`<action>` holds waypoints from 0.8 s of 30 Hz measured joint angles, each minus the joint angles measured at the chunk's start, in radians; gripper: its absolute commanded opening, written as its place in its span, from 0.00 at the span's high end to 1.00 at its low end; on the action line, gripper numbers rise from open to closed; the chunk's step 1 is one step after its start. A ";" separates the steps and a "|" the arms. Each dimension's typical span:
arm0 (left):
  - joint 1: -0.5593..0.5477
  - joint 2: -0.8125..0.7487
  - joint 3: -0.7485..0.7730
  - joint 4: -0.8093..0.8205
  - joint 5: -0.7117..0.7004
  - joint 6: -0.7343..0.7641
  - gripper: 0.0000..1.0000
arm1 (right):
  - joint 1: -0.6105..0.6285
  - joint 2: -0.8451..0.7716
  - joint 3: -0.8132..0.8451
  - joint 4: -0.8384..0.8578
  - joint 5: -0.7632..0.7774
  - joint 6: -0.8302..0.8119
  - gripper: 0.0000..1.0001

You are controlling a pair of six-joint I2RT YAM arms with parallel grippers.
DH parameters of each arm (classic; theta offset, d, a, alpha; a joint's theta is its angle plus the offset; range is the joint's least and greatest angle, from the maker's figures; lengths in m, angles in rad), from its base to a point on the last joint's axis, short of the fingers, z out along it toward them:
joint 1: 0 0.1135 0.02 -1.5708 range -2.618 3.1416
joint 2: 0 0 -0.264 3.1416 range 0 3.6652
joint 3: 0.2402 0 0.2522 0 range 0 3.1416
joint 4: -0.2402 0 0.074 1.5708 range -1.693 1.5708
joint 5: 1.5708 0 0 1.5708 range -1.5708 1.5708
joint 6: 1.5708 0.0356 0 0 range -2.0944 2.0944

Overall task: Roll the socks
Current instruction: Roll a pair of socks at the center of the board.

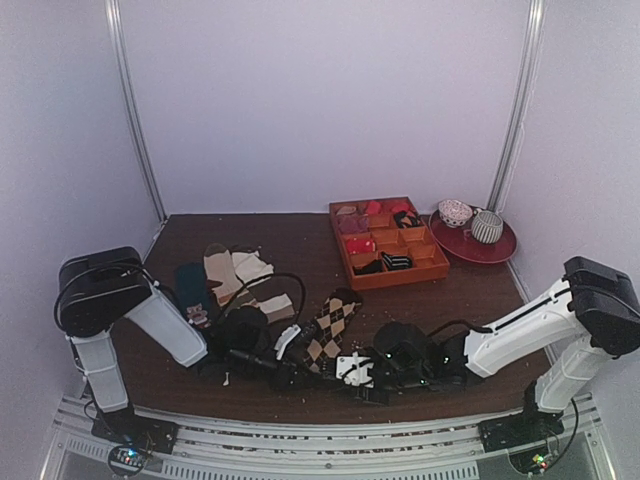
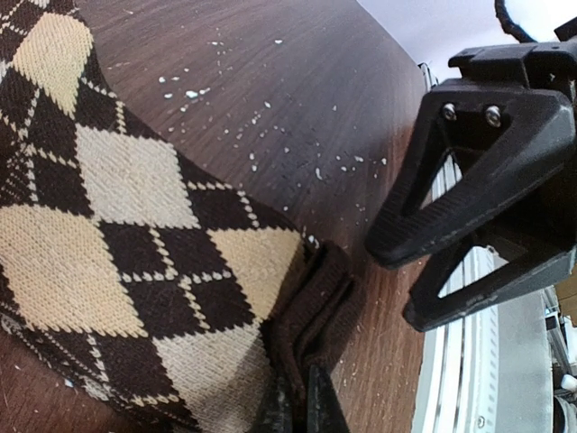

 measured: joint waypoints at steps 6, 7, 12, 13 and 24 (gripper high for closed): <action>0.000 0.000 -0.002 0.002 0.000 -0.001 1.00 | 0.001 0.050 0.039 -0.006 0.043 -0.058 0.61; 0.000 0.000 -0.002 0.003 0.000 -0.001 1.00 | 0.003 0.053 0.040 -0.006 0.046 -0.064 0.61; 0.000 -0.001 -0.002 0.003 0.000 -0.001 1.00 | 0.006 0.061 0.049 -0.007 0.050 -0.075 0.63; 0.000 -0.001 -0.003 0.003 0.000 -0.001 1.00 | 0.006 0.068 0.053 -0.007 0.050 -0.075 0.64; -0.001 -0.010 -0.015 0.003 0.000 -0.001 1.00 | 0.018 0.144 0.089 -0.005 0.057 -0.068 0.72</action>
